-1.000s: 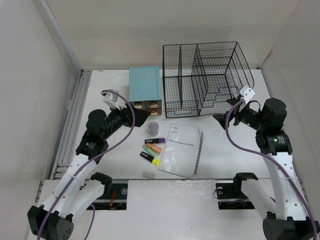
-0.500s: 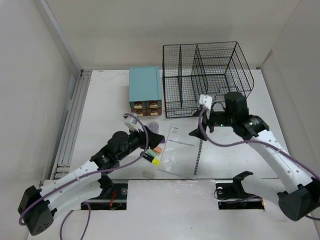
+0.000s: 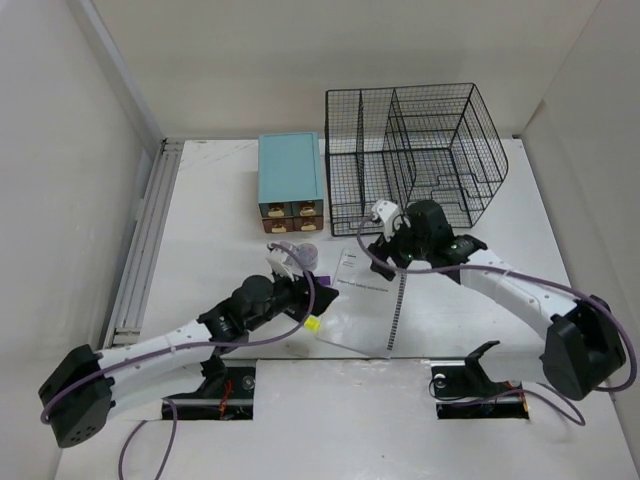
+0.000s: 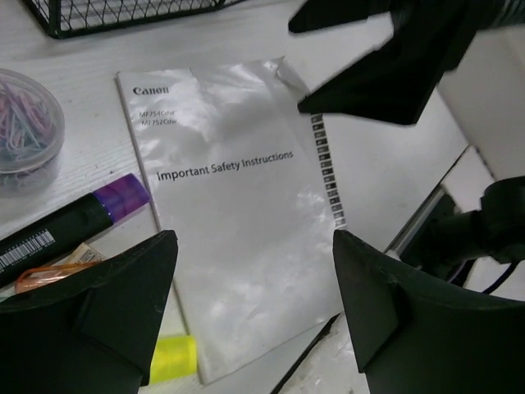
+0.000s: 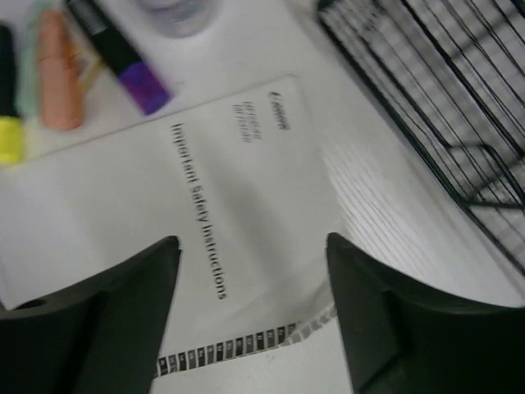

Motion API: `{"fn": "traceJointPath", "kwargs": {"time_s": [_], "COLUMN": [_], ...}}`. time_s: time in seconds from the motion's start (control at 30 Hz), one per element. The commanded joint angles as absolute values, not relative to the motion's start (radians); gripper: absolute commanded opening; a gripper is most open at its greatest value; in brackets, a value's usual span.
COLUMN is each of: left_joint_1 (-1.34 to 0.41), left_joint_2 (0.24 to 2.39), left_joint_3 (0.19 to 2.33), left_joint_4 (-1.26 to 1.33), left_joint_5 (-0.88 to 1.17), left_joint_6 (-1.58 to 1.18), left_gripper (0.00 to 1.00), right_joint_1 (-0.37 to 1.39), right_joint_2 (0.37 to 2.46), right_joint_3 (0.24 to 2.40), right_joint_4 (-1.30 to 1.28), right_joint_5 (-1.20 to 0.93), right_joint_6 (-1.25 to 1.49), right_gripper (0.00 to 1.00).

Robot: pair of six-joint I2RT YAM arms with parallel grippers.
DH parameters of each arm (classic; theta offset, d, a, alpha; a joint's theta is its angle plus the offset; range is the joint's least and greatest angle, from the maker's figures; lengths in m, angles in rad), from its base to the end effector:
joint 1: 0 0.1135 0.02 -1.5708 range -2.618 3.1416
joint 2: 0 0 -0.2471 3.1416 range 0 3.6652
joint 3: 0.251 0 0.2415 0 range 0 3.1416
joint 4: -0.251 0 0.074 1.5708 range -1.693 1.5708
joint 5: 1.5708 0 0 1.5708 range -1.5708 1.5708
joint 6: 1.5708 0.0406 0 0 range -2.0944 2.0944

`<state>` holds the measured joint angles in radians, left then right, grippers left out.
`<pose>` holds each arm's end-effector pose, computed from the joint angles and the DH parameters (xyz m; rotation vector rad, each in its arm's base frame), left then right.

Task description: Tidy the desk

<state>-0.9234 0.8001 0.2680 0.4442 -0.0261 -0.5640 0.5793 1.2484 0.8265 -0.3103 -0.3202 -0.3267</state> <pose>0.1179 -0.1541 0.2137 0.2973 1.7558 -1.0869 0.2134 0.1549 0.2316 -1.1565 1.9974 0.4980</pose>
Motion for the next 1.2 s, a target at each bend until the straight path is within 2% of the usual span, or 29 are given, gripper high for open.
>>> {"fn": "traceJointPath", "kwargs": {"time_s": [0.0, 0.1, 0.13, 0.3, 0.67, 0.8, 0.83, 0.87, 0.9, 0.97, 1.0, 1.07, 1.1, 1.13, 1.17], "left_joint_1": [-0.954, -0.963, -0.963, -0.963, -0.973, -0.973, -0.973, -0.973, -0.973, -0.973, -0.973, -0.973, -0.973, -0.973, -0.973], "left_joint_2": [0.895, 0.978, 0.994, 1.08, 1.295, 1.374, 1.39, 1.405, 1.42, 1.472, 1.489, 1.531, 1.543, 1.555, 1.578], "left_joint_3": [0.284, 0.284, 0.284, 0.284, 0.316, 0.337, 0.337, 0.347, 0.347, 0.374, 0.374, 0.387, 0.399, 0.399, 0.408], "left_joint_4": [0.563, 0.626, 0.641, 0.724, 0.88, 0.908, 0.919, 0.919, 0.928, 0.928, 0.928, 0.948, 0.948, 0.957, 0.957], "left_joint_5": [0.006, 0.018, 0.031, 0.031, 0.083, 0.092, 0.092, 0.092, 0.092, 0.106, 0.115, 0.124, 0.124, 0.124, 0.124], "left_joint_6": [-0.473, -0.427, -0.417, -0.396, -0.377, -0.387, -0.387, -0.387, -0.387, -0.387, -0.396, -0.396, -0.405, -0.405, -0.416], "left_gripper": [0.74, 0.74, 0.74, 0.72, 0.65, 0.53, 0.48, 0.38, 0.33, 0.27, 0.23, 0.22, 0.2, 0.2, 0.2], "right_joint_1": [0.491, 0.43, 0.414, 0.324, 0.288, 0.288, 0.288, 0.288, 0.288, 0.288, 0.288, 0.288, 0.288, 0.288, 0.288], "right_joint_2": [1.279, 1.301, 1.301, 1.331, 1.491, 1.534, 1.534, 1.546, 1.546, 1.555, 1.555, 1.555, 1.543, 1.543, 1.519], "right_joint_3": [0.888, 0.858, 0.845, 0.755, 0.788, 0.779, 0.779, 0.779, 0.779, 0.779, 0.779, 0.77, 0.77, 0.77, 0.761], "right_joint_4": [-0.215, -0.215, -0.203, -0.152, -0.244, -0.244, -0.232, -0.232, -0.232, -0.232, -0.232, -0.232, -0.232, -0.232, -0.232], "right_joint_5": [-0.217, -0.241, -0.299, -0.38, -0.495, -0.52, -0.535, -0.551, -0.56, -0.578, -0.578, -0.59, -0.591, -0.603, -0.603], "right_joint_6": [-0.131, -0.076, -0.058, 0.014, 0.034, 0.043, 0.043, 0.043, 0.043, 0.043, 0.043, 0.043, 0.043, 0.043, 0.043], "right_gripper": [0.82, 0.98, 1.0, 1.0, 1.0, 1.0, 1.0, 1.0, 1.0, 0.97, 0.92, 0.86, 0.81, 0.69, 0.61]}}
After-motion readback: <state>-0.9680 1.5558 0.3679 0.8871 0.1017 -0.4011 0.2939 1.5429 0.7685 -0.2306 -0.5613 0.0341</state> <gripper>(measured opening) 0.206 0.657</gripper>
